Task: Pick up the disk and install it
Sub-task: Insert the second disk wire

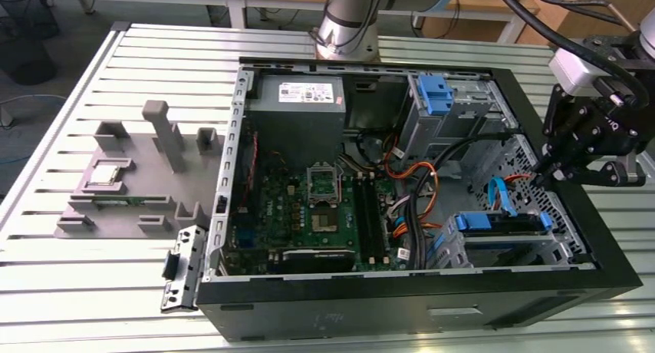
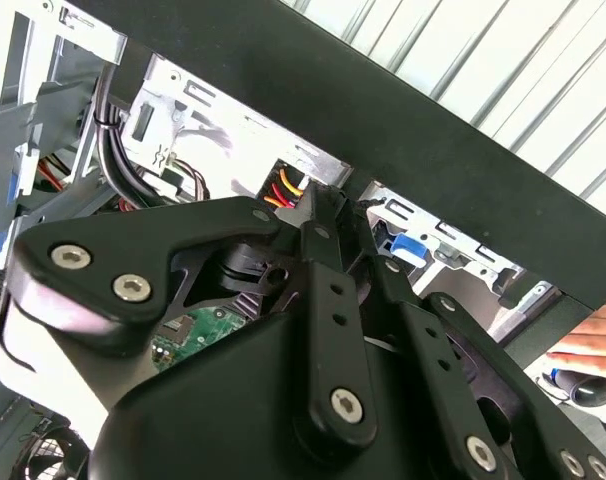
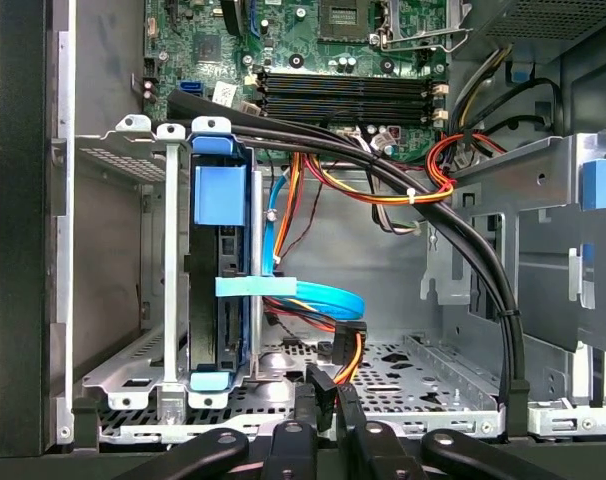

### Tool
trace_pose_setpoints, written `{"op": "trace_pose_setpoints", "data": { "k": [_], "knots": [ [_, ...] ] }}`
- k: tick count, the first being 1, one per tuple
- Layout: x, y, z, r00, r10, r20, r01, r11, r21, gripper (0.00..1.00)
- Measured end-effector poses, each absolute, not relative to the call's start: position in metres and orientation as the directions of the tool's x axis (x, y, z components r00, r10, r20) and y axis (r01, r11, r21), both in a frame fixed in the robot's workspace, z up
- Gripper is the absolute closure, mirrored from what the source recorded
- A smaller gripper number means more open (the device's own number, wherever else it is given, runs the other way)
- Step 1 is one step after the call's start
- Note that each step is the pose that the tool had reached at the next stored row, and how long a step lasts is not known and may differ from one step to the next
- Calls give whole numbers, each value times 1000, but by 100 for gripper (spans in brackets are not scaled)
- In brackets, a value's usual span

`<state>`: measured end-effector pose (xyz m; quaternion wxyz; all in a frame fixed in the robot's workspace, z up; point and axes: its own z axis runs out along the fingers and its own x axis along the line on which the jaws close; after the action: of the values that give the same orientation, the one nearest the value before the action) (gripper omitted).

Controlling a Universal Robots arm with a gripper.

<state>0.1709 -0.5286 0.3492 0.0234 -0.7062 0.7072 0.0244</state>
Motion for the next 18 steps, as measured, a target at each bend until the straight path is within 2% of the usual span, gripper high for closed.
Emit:
{"op": "trace_pose_setpoints", "data": {
  "k": [6, 7, 18],
  "knots": [
    [171, -529, 349, -1, -998, -67, -1000, 1, 1, 79],
    [171, -529, 349, -1, -998, -67, -1000, 1, 1, 84],
    [171, -529, 349, -1, -998, -66, -1000, 1, 1, 84]
  ]
}}
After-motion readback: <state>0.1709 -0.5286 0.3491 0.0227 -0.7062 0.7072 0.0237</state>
